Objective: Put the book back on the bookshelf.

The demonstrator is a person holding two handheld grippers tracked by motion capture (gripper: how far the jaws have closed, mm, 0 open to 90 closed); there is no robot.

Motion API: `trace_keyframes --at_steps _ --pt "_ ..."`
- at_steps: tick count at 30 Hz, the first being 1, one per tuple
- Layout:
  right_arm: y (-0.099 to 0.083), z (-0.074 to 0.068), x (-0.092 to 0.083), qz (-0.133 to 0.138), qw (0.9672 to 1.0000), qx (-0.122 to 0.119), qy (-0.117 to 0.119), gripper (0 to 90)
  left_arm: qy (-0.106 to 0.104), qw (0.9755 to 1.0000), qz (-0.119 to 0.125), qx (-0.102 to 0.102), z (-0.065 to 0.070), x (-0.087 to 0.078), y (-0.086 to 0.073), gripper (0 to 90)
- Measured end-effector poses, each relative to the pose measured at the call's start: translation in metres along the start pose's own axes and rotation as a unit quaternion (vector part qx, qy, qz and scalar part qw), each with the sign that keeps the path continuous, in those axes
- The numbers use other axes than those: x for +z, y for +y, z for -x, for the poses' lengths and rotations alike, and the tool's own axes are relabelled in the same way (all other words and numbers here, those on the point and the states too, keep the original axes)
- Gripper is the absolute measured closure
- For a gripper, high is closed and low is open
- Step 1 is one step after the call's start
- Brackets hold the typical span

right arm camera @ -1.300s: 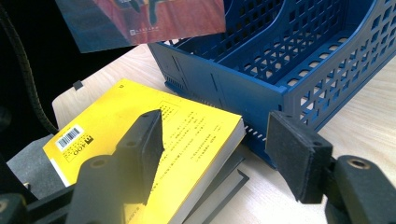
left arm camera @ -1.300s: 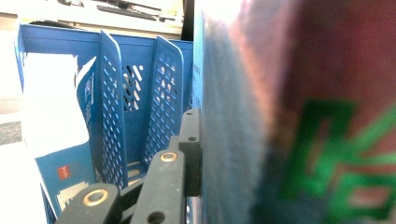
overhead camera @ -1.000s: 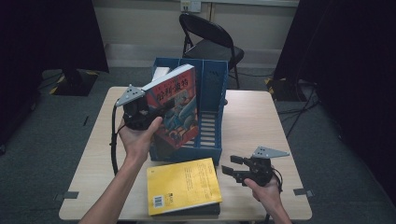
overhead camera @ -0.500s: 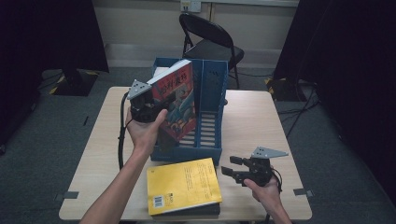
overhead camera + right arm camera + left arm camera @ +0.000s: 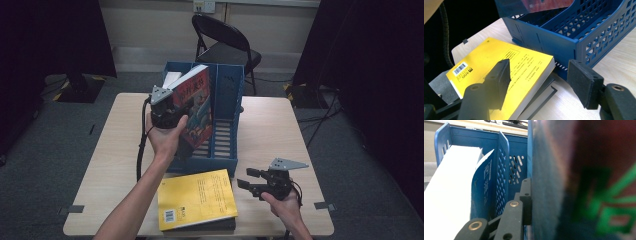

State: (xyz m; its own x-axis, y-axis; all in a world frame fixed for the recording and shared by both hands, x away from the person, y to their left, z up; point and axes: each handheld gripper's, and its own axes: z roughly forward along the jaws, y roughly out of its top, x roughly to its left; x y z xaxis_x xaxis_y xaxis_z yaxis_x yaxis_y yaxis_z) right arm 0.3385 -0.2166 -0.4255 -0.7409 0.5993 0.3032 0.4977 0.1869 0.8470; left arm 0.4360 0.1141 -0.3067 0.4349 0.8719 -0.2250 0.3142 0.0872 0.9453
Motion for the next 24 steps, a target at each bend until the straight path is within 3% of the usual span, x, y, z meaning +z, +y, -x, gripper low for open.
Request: trace_keyframes --at_steps 2,10,16,18,24 --pt "0.000 0.000 0.000 -0.002 1.0000 -0.001 0.001 34.7 0.010 0.9999 -0.001 0.009 0.002 0.004 -0.002 74.4" --pt "-0.001 0.000 0.002 -0.006 1.0000 -0.001 0.001 34.8 0.034 0.9994 0.002 -0.004 0.004 0.019 -0.001 74.4" --pt "-0.001 0.000 0.001 -0.005 1.0000 -0.003 0.003 34.8 0.032 0.9995 0.000 -0.003 0.008 0.029 0.002 74.4" --pt "-0.001 0.000 0.000 -0.005 1.0000 -0.001 0.002 34.8 0.032 0.9994 0.003 0.010 0.010 0.032 0.001 74.4" --pt "-0.002 0.000 0.000 -0.008 1.0000 -0.003 0.004 34.7 0.042 0.9991 0.008 0.000 0.008 0.040 -0.004 74.4"
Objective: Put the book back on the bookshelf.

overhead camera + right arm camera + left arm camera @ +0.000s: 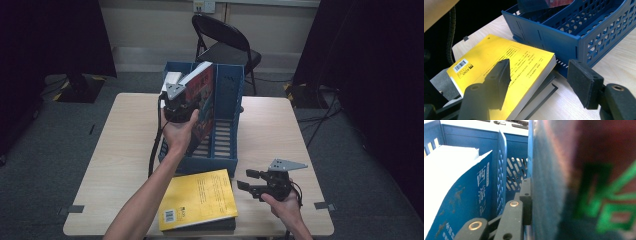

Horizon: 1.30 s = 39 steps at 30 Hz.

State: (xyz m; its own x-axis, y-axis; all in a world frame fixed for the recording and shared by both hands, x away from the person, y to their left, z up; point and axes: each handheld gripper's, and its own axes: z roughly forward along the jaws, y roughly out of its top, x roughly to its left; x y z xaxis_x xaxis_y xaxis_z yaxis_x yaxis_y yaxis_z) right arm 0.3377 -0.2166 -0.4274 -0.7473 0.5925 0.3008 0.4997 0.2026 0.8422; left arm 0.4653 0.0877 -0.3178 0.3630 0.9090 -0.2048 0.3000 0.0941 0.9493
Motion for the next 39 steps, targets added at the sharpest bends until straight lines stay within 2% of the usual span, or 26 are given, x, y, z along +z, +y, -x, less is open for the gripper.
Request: trace_keyframes --at_steps 3,5,10,13,16,21,28,35,37,39 --pt "0.000 0.000 0.000 0.000 1.0000 0.000 0.000 34.8 0.005 0.9999 0.000 0.009 0.000 0.003 -0.003 74.4" --pt "-0.001 0.001 0.000 -0.002 1.0000 0.002 0.000 34.7 0.005 1.0000 0.002 0.007 0.000 0.006 -0.006 74.3" --pt "-0.001 0.000 0.001 -0.004 1.0000 -0.001 0.001 34.8 0.008 0.9995 0.000 0.029 0.002 0.013 -0.017 74.4" --pt "-0.002 0.001 0.001 -0.005 1.0000 0.000 0.001 34.8 0.006 0.9997 -0.008 0.021 0.002 0.017 -0.024 74.4" --pt "-0.002 0.001 0.001 -0.006 1.0000 0.000 0.002 34.8 0.004 0.9993 -0.014 0.034 0.003 0.019 -0.031 74.4" --pt "-0.003 0.001 0.003 -0.010 0.9999 0.001 0.003 34.8 0.005 0.9995 -0.012 0.027 0.000 0.019 -0.041 74.3" --pt "-0.003 0.000 0.004 -0.012 0.9999 -0.003 0.000 34.8 -0.003 0.9996 -0.007 0.028 -0.005 0.015 -0.054 74.3" --pt "-0.003 -0.001 0.006 -0.015 0.9999 -0.005 0.001 34.8 -0.010 0.9990 -0.010 0.042 -0.005 0.006 -0.060 74.1" --pt "-0.003 -0.001 0.006 -0.014 0.9999 -0.004 0.001 34.8 -0.007 0.9992 -0.009 0.038 -0.006 0.001 -0.064 74.0" --pt "-0.004 -0.001 0.006 -0.017 0.9999 -0.003 -0.001 34.8 0.000 0.9990 -0.011 0.044 -0.005 -0.003 -0.067 73.8"
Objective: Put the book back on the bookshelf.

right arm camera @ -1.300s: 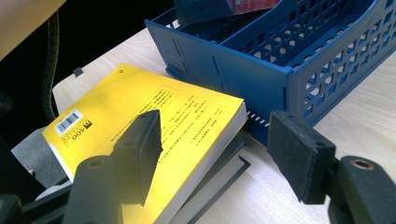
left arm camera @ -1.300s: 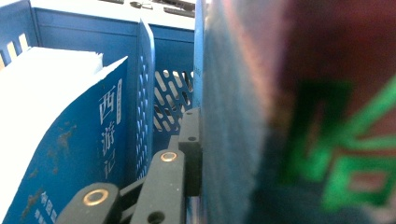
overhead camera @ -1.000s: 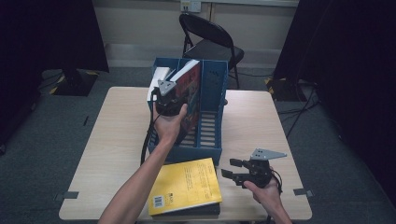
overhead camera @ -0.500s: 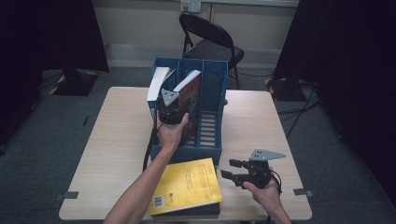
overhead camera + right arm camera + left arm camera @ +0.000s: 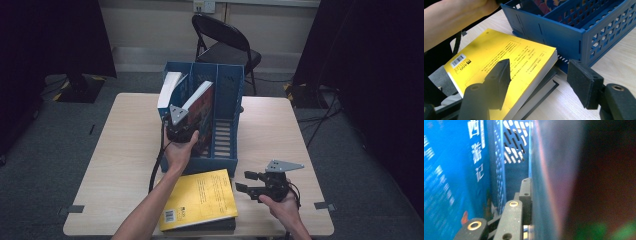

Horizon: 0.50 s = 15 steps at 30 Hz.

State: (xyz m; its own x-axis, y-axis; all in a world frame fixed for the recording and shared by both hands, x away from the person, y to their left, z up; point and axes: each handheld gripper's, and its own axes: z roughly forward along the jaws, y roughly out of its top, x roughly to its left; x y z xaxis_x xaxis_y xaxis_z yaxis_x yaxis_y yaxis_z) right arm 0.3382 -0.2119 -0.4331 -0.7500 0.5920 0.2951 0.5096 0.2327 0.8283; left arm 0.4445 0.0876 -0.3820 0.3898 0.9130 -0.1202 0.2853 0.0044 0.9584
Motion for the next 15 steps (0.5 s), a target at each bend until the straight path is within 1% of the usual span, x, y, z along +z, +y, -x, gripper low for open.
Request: trace_keyframes --at_steps 1,3,5,6,9,10,14,15 --pt "0.000 0.000 0.000 0.000 1.0000 0.001 0.001 34.8 0.000 1.0000 -0.002 0.000 0.000 -0.002 -0.001 73.6" --pt "0.000 -0.001 0.002 -0.005 1.0000 -0.002 -0.001 34.8 -0.002 1.0000 -0.001 -0.008 -0.003 -0.005 -0.003 73.5" --pt "0.001 -0.003 0.003 -0.004 1.0000 -0.004 0.002 34.8 0.003 1.0000 0.002 0.004 -0.002 -0.008 -0.006 73.0" --pt "0.001 -0.004 0.003 -0.005 1.0000 -0.006 0.002 34.8 0.001 1.0000 0.000 0.008 -0.002 -0.010 -0.007 72.7" --pt "0.001 -0.003 0.004 -0.006 1.0000 -0.005 0.001 34.8 -0.010 0.9999 -0.003 0.012 -0.003 -0.014 -0.007 71.7" --pt "0.001 -0.003 0.004 -0.006 1.0000 -0.004 0.002 34.8 -0.011 0.9999 -0.004 0.009 -0.003 -0.016 -0.007 71.3" --pt "0.000 -0.003 0.005 -0.009 0.9999 -0.006 0.002 34.8 -0.018 0.9997 -0.006 0.013 -0.004 -0.021 -0.004 68.4" --pt "0.000 -0.003 0.005 -0.009 0.9999 -0.006 0.002 34.8 -0.026 0.9996 -0.004 0.005 -0.005 -0.023 -0.003 67.6"
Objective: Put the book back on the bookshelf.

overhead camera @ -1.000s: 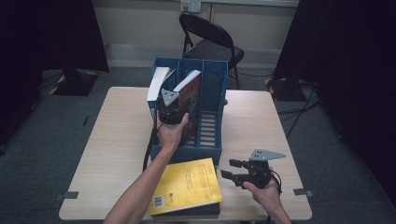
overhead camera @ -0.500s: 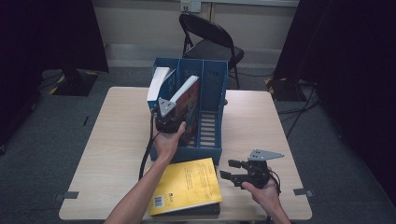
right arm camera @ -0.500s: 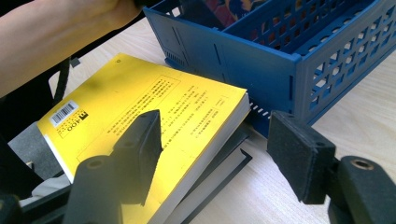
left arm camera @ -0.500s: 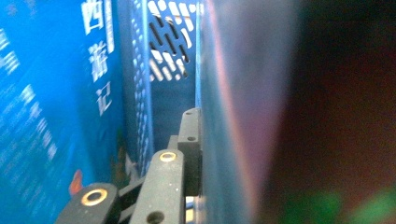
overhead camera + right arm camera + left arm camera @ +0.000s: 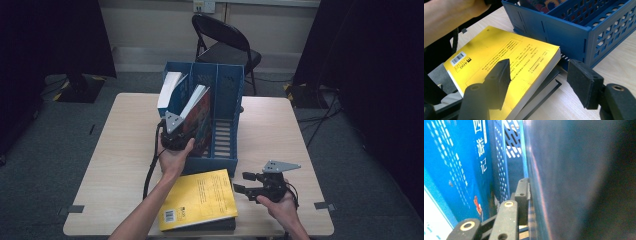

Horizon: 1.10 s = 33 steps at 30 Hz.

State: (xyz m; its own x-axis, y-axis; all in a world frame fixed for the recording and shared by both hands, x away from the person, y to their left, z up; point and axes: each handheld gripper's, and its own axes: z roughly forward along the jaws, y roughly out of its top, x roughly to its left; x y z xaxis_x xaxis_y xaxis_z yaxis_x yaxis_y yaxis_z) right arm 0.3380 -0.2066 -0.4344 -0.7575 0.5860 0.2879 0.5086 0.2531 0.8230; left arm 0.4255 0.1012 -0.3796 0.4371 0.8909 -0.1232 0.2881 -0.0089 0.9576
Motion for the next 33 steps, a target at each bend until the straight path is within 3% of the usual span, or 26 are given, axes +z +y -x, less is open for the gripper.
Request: trace_keyframes --at_steps 4,9,22,29,33 --pt "0.000 0.000 0.000 -0.001 1.0000 0.000 0.001 34.7 -0.005 0.9999 0.007 -0.006 -0.002 -0.004 0.005 62.5" --pt "0.000 -0.002 0.001 -0.005 1.0000 -0.003 0.003 34.7 -0.006 0.9998 -0.005 -0.019 -0.011 -0.009 0.013 58.8" --pt "0.000 -0.001 0.003 -0.007 1.0000 -0.001 0.003 34.7 -0.018 0.9994 -0.024 -0.019 -0.015 -0.015 0.027 56.8" --pt "0.000 -0.001 0.002 -0.006 1.0000 -0.001 0.003 34.7 -0.038 0.9969 -0.063 -0.027 -0.021 -0.016 0.042 55.7" --pt "0.000 -0.001 0.002 -0.007 1.0000 -0.002 0.002 34.6 -0.045 0.9963 -0.065 -0.031 -0.023 -0.018 0.047 56.4"
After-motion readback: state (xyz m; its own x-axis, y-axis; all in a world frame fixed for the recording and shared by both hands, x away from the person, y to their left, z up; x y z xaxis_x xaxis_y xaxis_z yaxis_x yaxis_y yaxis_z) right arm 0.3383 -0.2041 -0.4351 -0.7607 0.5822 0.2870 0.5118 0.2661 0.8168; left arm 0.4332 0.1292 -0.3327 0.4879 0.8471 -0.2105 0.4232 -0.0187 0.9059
